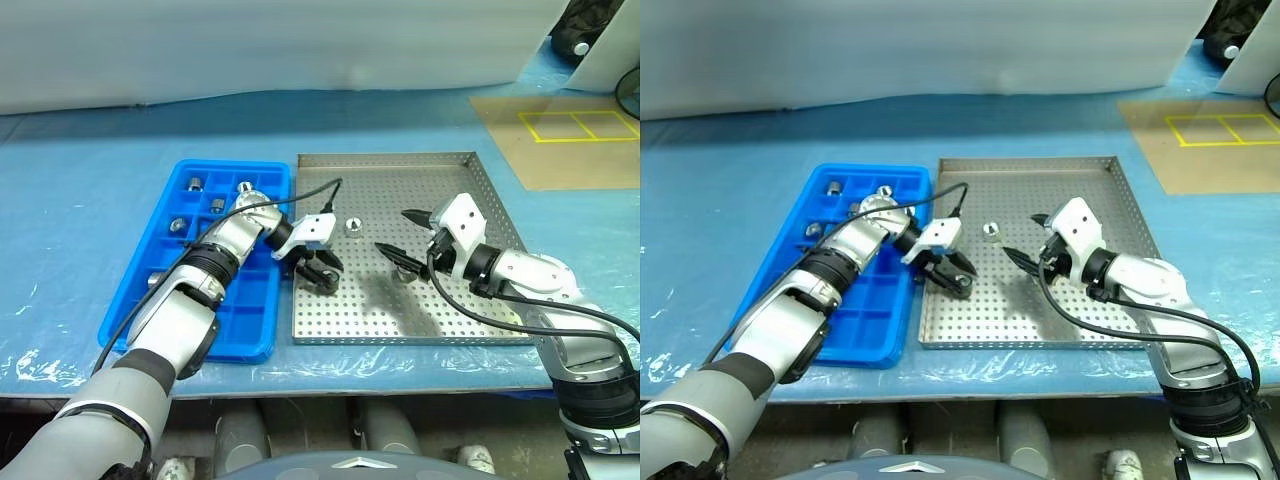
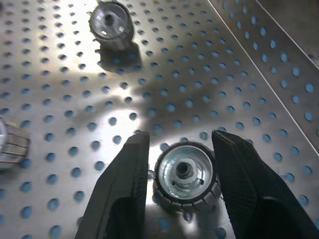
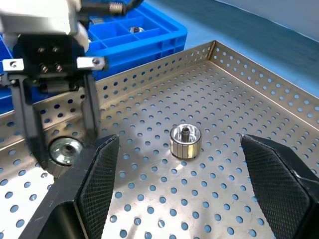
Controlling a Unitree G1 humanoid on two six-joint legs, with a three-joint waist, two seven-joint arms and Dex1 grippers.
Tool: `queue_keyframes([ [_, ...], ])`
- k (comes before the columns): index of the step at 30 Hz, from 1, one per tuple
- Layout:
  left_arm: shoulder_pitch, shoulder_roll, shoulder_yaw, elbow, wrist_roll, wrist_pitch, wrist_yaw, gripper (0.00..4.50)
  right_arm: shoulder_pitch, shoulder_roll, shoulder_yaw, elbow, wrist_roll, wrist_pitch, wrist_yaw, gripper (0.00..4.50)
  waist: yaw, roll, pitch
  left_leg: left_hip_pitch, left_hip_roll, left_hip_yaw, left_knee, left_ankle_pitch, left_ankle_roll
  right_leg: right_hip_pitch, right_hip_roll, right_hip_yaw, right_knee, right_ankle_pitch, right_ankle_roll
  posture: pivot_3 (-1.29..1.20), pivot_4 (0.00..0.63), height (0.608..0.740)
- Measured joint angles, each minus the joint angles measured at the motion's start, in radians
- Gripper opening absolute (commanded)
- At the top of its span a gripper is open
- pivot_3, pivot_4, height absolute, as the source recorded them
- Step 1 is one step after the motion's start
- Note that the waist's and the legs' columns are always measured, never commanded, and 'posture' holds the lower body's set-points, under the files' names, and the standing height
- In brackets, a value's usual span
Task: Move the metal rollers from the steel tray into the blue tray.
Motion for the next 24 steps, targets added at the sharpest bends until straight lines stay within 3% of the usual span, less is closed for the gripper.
queue_keyframes([
  [5, 0.0, 0.008, 0.104, -0.096, -0.094, 0.003, 0.006, 2.06, -0.041, 0.012, 0.029, 0.037, -0.003, -0.021, 0.015, 3.99, 0.001, 0.0, 0.0, 0.0, 0.0, 0.0, -0.001, 0.0, 0.0, 0.0, 0.0, 0.0, -0.001, 0.0, 0.0, -0.35, 0.15, 0.74],
  [13, 0.116, 0.124, 0.09, -0.231, -0.108, 0.109, -0.091, 2.06, -0.088, 0.02, 0.062, 0.12, -0.022, -0.061, 0.047, 3.99, 0.01, 0.0, 0.0, -0.001, 0.001, 0.0, -0.002, 0.0, 0.0, 0.0, 0.0, -0.001, -0.001, 0.0, 0.0, -0.32, 0.15, 0.74],
  [16, 0.106, 0.131, 0.063, -0.272, -0.122, 0.169, -0.11, 2.62, -0.097, 0.028, 0.072, 0.125, -0.022, -0.067, 0.053, 3.99, 0.031, 0.0, 0.0, -0.001, 0.0, 0.0, -0.002, 0.0, 0.0, 0.0, -0.001, -0.001, -0.002, 0.0, 0.0, -0.32, 0.15, 0.74],
  [22, 0.072, 0.106, -0.001, -0.264, -0.091, 0.155, -0.113, 4.47, -0.095, 0.032, 0.072, 0.124, -0.025, -0.07, 0.051, 3.99, 0.031, 0.0, 0.0, -0.001, 0.0, 0.0, -0.002, 0.0, 0.0, 0.0, -0.001, -0.001, -0.002, 0.0, 0.0, -0.35, 0.15, 0.74],
  [24, 0.071, 0.105, -0.043, -0.261, -0.073, 0.131, -0.113, 4.47, -0.085, 0.033, 0.071, 0.121, -0.025, -0.07, 0.047, 3.99, 0.028, 0.0, 0.0, -0.001, 0.0, 0.0, -0.002, 0.0, 0.0, 0.0, 0.0, -0.001, -0.002, 0.0, 0.0, -0.36, 0.15, 0.74],
])
